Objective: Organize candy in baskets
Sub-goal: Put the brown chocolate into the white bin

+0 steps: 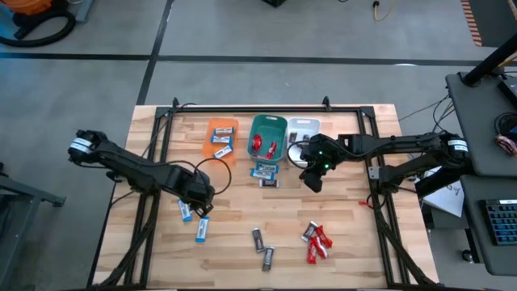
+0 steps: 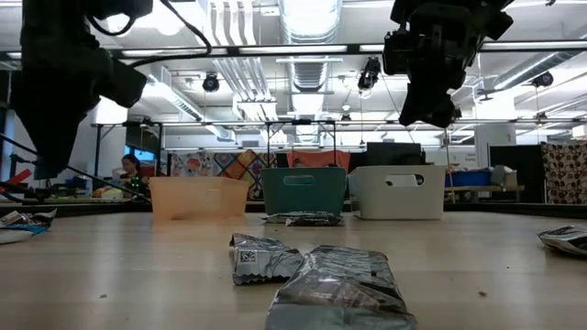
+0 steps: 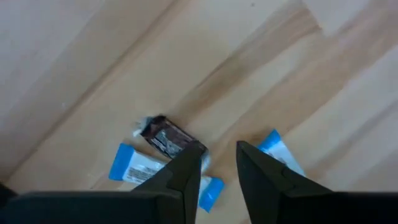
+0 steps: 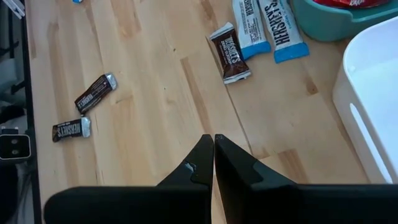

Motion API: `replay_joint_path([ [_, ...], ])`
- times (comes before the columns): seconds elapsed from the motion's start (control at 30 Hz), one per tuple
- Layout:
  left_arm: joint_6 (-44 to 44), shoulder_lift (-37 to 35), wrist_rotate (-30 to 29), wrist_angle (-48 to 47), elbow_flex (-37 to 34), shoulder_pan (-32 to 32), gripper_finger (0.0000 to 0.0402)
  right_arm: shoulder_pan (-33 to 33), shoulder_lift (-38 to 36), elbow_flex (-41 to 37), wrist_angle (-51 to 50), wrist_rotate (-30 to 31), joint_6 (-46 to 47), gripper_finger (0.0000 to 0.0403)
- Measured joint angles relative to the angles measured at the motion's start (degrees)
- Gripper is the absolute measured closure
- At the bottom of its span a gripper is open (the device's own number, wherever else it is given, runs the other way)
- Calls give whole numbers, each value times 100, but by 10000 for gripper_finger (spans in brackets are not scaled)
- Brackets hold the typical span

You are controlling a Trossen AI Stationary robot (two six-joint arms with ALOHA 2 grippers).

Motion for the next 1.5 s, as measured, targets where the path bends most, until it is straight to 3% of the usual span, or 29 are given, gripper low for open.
replay_joint_path([
  [0.37, -163, 957, -323, -120, 7, 0, 218, 0, 2, -2, 1, 0, -133, 394],
  [0.73, -140, 1665, -214, -381, 4, 0, 211, 0, 2, -2, 24, 7, -168, 394],
  [0.93, 44, 1852, -148, -332, 4, 0, 252, 0, 2, -2, 22, 204, -170, 394],
  [1.3, 263, 1458, -150, -322, 15, 4, 390, 0, 2, -2, 22, 302, -330, 394],
  [1.5, 384, 688, -157, -172, 15, 29, 395, 0, 3, -2, 63, 308, -579, 394],
])
